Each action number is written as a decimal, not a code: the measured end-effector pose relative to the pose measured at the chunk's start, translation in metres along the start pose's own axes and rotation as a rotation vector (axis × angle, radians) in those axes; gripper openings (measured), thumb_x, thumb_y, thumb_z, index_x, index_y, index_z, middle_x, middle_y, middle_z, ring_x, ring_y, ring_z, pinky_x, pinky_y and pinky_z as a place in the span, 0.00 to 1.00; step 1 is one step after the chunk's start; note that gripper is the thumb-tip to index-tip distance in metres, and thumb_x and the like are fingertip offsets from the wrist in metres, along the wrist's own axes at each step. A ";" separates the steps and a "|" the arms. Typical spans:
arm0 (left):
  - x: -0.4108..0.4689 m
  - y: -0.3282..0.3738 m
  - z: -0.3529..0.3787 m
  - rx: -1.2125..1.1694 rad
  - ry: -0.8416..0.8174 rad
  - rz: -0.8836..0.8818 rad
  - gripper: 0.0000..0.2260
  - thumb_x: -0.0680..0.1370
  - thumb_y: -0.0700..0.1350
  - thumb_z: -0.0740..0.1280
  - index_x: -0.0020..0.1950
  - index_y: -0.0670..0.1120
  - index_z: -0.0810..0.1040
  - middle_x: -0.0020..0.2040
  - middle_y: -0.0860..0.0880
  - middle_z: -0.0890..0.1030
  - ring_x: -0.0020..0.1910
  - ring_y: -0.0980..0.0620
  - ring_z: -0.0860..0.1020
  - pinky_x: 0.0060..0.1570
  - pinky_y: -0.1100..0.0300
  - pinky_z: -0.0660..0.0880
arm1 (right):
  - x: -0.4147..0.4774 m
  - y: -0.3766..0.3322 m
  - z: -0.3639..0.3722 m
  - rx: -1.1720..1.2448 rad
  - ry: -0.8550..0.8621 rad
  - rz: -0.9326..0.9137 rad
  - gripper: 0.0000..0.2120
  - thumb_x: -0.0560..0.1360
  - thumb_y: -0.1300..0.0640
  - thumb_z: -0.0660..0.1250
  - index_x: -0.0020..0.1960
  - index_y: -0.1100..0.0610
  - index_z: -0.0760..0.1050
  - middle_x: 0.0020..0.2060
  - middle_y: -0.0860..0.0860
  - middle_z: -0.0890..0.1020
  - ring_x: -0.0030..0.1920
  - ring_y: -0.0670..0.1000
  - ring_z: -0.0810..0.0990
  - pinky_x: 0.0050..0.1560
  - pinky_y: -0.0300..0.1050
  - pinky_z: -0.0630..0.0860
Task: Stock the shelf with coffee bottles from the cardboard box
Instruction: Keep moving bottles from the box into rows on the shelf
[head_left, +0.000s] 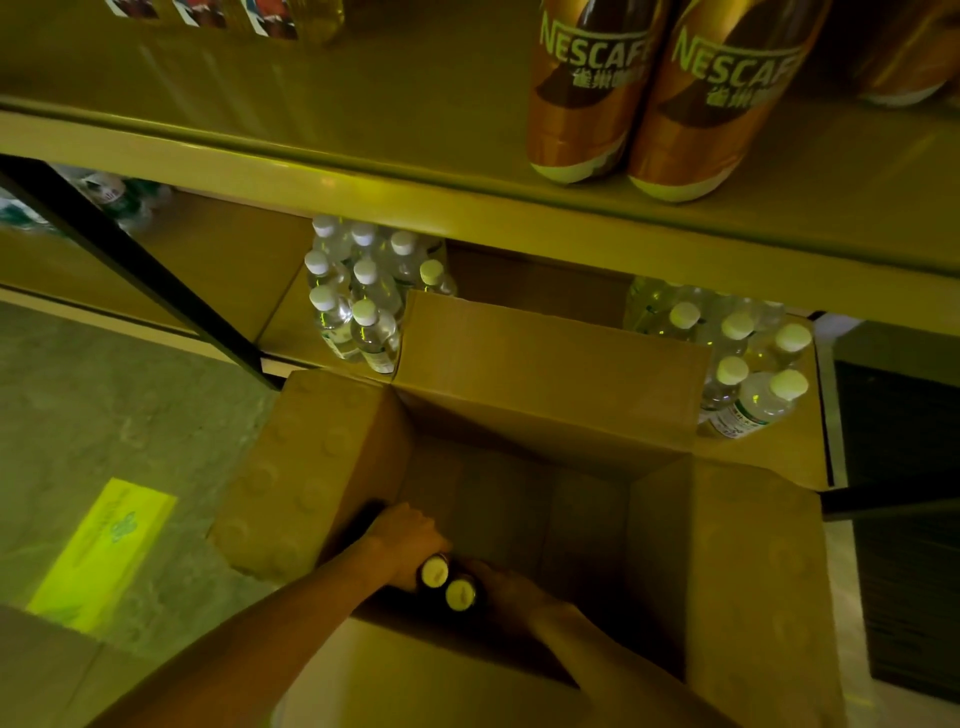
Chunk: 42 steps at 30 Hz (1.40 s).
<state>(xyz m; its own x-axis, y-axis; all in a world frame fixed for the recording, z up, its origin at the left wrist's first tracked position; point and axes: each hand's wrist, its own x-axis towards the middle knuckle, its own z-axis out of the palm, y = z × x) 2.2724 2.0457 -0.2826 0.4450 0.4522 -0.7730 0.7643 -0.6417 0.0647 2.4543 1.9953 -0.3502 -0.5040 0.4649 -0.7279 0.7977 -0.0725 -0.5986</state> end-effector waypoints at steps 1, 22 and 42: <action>-0.002 -0.002 0.001 -0.064 0.008 -0.019 0.15 0.73 0.51 0.71 0.59 0.54 0.76 0.55 0.47 0.81 0.56 0.44 0.79 0.54 0.49 0.73 | -0.001 0.001 0.000 0.017 0.029 -0.004 0.34 0.79 0.53 0.66 0.79 0.44 0.54 0.76 0.54 0.66 0.74 0.58 0.67 0.72 0.49 0.65; -0.090 0.110 -0.161 -1.449 0.945 0.198 0.17 0.66 0.38 0.80 0.54 0.45 0.83 0.49 0.52 0.87 0.51 0.55 0.84 0.54 0.63 0.79 | -0.251 -0.022 -0.126 0.501 0.940 -0.289 0.26 0.73 0.49 0.73 0.65 0.33 0.66 0.58 0.27 0.77 0.61 0.27 0.72 0.59 0.26 0.72; -0.132 0.185 -0.384 -1.442 1.450 0.518 0.16 0.73 0.47 0.75 0.60 0.52 0.82 0.52 0.56 0.86 0.54 0.60 0.83 0.51 0.62 0.80 | -0.392 -0.071 -0.278 0.604 1.340 -0.629 0.20 0.76 0.50 0.70 0.68 0.48 0.74 0.57 0.41 0.83 0.60 0.43 0.81 0.60 0.48 0.79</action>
<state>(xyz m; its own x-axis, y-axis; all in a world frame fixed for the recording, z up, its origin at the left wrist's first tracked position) 2.5344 2.1058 0.0736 0.0978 0.9314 0.3507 -0.1011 -0.3413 0.9345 2.6875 2.0636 0.0706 0.2141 0.9341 0.2857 0.1787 0.2501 -0.9516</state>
